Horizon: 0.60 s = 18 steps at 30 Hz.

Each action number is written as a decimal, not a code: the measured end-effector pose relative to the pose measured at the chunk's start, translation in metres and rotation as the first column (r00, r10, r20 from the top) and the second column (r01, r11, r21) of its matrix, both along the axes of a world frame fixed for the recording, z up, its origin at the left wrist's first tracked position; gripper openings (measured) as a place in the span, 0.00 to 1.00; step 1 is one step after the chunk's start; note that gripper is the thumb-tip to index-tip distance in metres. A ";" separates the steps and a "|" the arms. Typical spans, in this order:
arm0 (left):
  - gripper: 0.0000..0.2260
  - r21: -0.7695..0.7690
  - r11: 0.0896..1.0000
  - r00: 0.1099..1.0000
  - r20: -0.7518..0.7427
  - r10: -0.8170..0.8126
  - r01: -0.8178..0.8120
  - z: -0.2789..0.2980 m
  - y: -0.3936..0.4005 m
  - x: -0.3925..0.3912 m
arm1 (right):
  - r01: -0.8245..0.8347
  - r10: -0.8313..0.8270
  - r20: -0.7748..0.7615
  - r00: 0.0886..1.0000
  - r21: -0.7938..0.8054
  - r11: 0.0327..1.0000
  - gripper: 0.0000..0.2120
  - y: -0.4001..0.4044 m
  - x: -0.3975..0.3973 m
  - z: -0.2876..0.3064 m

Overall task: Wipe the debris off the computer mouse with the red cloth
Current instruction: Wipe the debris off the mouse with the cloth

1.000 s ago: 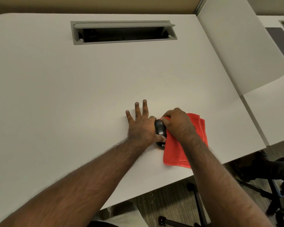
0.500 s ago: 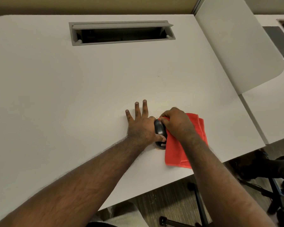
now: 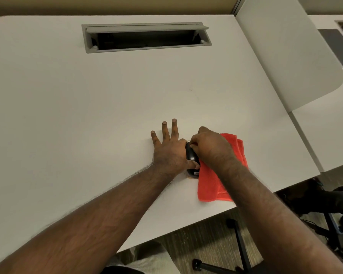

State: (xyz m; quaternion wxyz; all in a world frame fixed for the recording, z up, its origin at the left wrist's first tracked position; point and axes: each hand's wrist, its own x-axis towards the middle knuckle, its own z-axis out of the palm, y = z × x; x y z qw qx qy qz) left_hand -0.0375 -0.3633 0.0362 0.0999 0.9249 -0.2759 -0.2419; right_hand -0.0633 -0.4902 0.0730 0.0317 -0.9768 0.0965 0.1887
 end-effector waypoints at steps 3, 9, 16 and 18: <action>0.37 -0.002 1.000 1.000 -0.003 0.002 -0.002 0.000 0.000 0.000 | -0.013 0.012 -0.042 0.999 -0.002 1.000 0.10 -0.002 0.001 0.002; 0.37 -0.002 1.000 1.000 0.011 0.000 0.000 0.001 0.000 -0.001 | -0.046 0.046 0.009 0.999 -0.025 0.999 0.08 0.003 -0.002 0.004; 0.37 -0.006 1.000 1.000 -0.003 0.001 -0.001 0.001 0.000 0.000 | -0.048 0.046 -0.073 0.996 -0.027 0.998 0.09 0.001 0.003 0.008; 0.36 -0.005 1.000 1.000 -0.005 -0.001 0.001 0.002 0.000 0.000 | -0.037 0.036 -0.041 0.999 -0.018 0.999 0.10 0.003 0.005 0.007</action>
